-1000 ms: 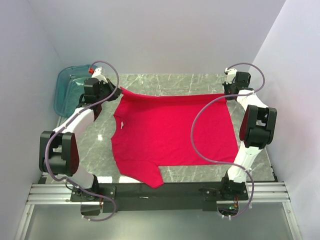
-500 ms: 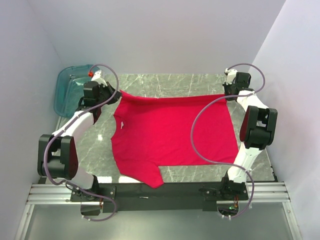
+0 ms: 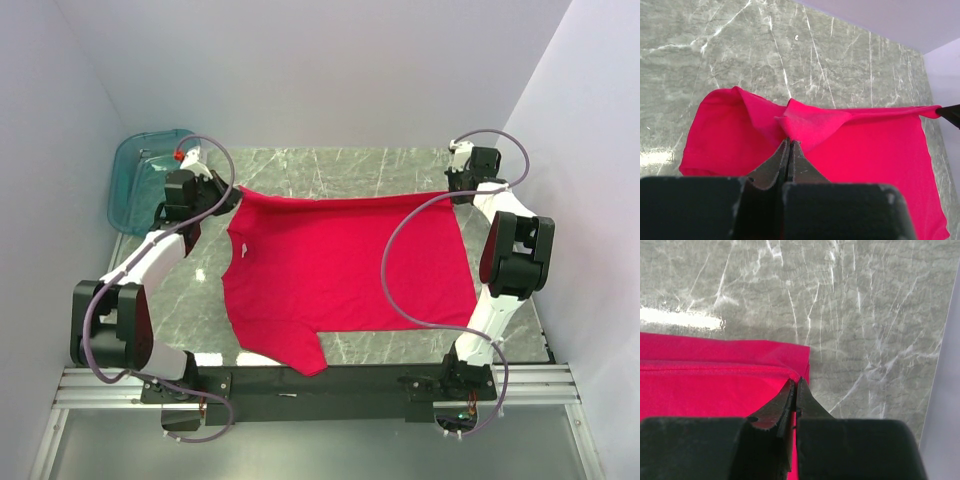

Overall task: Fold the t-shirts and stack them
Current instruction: Fold the tshirt

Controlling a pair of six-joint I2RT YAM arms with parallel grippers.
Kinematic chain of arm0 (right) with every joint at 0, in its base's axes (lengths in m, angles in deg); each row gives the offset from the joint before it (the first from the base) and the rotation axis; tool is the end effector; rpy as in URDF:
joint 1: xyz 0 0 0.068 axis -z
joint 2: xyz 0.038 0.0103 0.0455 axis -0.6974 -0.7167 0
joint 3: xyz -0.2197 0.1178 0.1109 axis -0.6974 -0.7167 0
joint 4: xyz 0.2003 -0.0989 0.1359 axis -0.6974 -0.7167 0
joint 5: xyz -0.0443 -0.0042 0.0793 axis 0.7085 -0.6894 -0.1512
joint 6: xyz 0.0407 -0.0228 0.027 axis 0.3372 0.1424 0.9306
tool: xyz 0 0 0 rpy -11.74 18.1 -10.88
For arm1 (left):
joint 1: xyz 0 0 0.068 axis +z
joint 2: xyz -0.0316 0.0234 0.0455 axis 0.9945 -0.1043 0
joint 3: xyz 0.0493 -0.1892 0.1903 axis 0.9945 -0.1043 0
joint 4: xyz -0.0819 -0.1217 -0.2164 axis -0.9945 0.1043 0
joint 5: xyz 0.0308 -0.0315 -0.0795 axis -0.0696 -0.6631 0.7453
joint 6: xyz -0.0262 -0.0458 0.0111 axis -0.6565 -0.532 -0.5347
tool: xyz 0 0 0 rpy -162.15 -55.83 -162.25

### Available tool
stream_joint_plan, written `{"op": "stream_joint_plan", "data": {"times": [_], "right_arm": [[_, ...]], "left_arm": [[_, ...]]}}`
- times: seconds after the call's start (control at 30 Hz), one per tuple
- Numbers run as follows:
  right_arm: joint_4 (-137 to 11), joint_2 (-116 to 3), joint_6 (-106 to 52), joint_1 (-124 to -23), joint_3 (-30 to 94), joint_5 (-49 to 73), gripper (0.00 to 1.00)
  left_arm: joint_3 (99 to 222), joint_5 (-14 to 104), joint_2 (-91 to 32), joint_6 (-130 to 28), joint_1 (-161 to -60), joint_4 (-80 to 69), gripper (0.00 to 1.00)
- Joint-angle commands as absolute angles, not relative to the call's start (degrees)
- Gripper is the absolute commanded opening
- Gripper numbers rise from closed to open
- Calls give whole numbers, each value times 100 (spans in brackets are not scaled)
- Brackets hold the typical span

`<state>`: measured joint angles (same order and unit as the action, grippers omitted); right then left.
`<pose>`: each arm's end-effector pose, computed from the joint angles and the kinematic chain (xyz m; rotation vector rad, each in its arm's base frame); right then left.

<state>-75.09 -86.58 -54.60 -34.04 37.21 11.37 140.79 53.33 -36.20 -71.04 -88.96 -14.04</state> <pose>0.4317 -0.0722 0.2118 -0.2891 2.2983 -0.1061 0.3265 -0.0386 0.2681 -0.2460 1.9447 -0.6978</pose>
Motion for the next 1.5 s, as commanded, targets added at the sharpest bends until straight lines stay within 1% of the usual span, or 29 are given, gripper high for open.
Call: {"op": "stream_joint_plan", "data": {"times": [0.0, 0.17, 0.23, 0.27, 0.3, 0.37, 0.4, 0.47, 0.5, 0.53, 0.57, 0.63, 0.73, 1.03, 1.47], "right_arm": [[-7293, -8266, -5541, -3314, 3614, 1259, 0], [-7275, -8231, -5558, -3270, 3517, 1276, 1], [-7284, -8178, -5567, -3244, 3456, 1285, 5], [-7292, -8152, -5558, -3244, 3438, 1320, 12], [-7319, -8117, -5550, -3218, 3420, 1312, 25], [-7328, -8064, -5497, -3183, 3394, 1390, 39], [-7362, -8020, -5479, -3156, 3385, 1373, 52], [-7424, -7967, -5444, -3095, 3359, 1373, 63], [-7459, -7906, -5453, -3086, 3350, 1356, 70], [-7494, -7862, -5461, -3077, 3298, 1347, 73], [-7486, -7809, -5479, -3077, 3236, 1321, 78], [-7425, -7599, -5540, -3077, 2991, 1250, 80], [-7363, -7379, -5619, -3042, 2753, 1031, 81], [-7538, -7001, -5576, -3024, 2445, 626, 81], [-7574, -6807, -5532, -3015, 2269, 538, 81]], "left_arm": [[13954, 5330, -3360, -7205, -8884, -1677, 0], [13796, 5374, -3289, -7284, -8893, -1703, 0], [13699, 5348, -3237, -7310, -8893, -1721, 0], [13629, 5348, -3219, -7319, -8902, -1721, 0], [13594, 5356, -3193, -7337, -8902, -1721, 0], [13524, 5348, -3184, -7354, -8937, -1721, 0], [13462, 5356, -3166, -7363, -8946, -1738, 0], [13366, 5339, -3149, -7389, -8964, -1782, 0], [13348, 5339, -3140, -7398, -8972, -1782, 0], [13321, 5339, -3131, -7407, -8981, -1782, 0], [13295, 5347, -3131, -7407, -8990, -1800, 0], [13277, 5348, -3105, -7398, -9008, -1783, 0], [13251, 5356, -3078, -7398, -9025, -1765, 0], [13163, 5365, -2964, -7372, -9052, -1721, 0], [12996, 5321, -2815, -7381, -9104, -1677, 0]]}}
